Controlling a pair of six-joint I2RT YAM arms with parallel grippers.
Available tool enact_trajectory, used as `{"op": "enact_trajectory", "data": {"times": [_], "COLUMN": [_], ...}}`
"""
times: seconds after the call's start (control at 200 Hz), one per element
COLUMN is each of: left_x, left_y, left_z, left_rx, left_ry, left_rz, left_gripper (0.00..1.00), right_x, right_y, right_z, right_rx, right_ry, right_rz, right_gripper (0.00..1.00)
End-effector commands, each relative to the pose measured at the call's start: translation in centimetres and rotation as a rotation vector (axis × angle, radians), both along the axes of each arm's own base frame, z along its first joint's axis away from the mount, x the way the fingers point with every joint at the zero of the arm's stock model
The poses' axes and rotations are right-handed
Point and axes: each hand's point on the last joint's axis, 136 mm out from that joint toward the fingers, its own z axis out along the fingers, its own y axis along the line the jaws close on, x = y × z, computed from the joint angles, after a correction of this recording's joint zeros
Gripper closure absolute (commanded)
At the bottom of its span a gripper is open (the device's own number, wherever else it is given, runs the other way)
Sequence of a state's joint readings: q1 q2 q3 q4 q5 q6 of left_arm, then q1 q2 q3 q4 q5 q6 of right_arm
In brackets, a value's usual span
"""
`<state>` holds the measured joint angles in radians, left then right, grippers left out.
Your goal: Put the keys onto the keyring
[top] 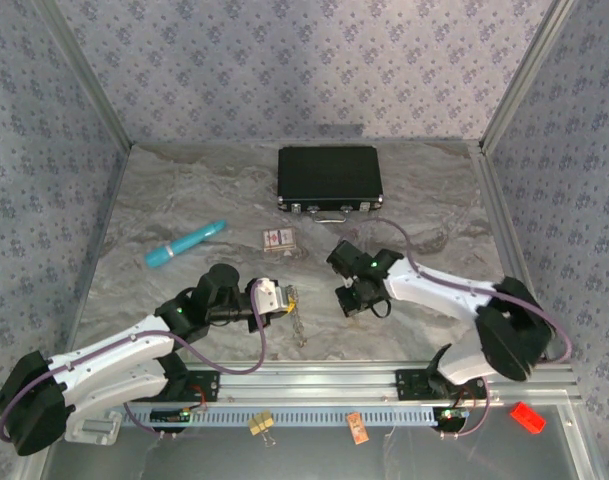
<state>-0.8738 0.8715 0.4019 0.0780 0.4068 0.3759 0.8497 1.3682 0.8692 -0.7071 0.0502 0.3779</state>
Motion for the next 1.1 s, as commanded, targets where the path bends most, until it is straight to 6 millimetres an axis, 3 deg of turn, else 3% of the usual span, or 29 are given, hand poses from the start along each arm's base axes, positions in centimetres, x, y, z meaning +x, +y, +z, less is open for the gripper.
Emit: {"op": "enact_trajectory", "data": {"times": [0.0,0.2,0.385,0.56,1.094], "left_x": [-0.2,-0.2,-0.4,-0.2,-0.2], "left_y": [-0.8,-1.0,-1.0,-1.0,-1.6], "left_z": [2.1,2.5,2.4,1.6,1.4], "left_rx": [-0.045,-0.054,-0.059,-0.037,-0.032], "left_ry": [-0.007,0.066,0.134,0.155,0.170], "left_rz": [-0.025,-0.006,0.018,0.028,0.010], "left_gripper": [1.00,1.00,1.00,1.00,1.00], "right_x": [1.6,-0.3,-3.1,-4.3,-4.7], "right_y": [0.8,4.3,6.4,7.9,11.3], "right_z": [4.2,8.7,11.2,11.2,11.5], "right_rx": [0.059,0.341,0.543,0.619,0.702], "right_ry": [-0.220,-0.422,-0.451,-0.388,-0.351], "right_rz": [0.081,0.358,0.540,0.600,0.666], "right_gripper": [1.00,1.00,1.00,1.00,1.00]}}
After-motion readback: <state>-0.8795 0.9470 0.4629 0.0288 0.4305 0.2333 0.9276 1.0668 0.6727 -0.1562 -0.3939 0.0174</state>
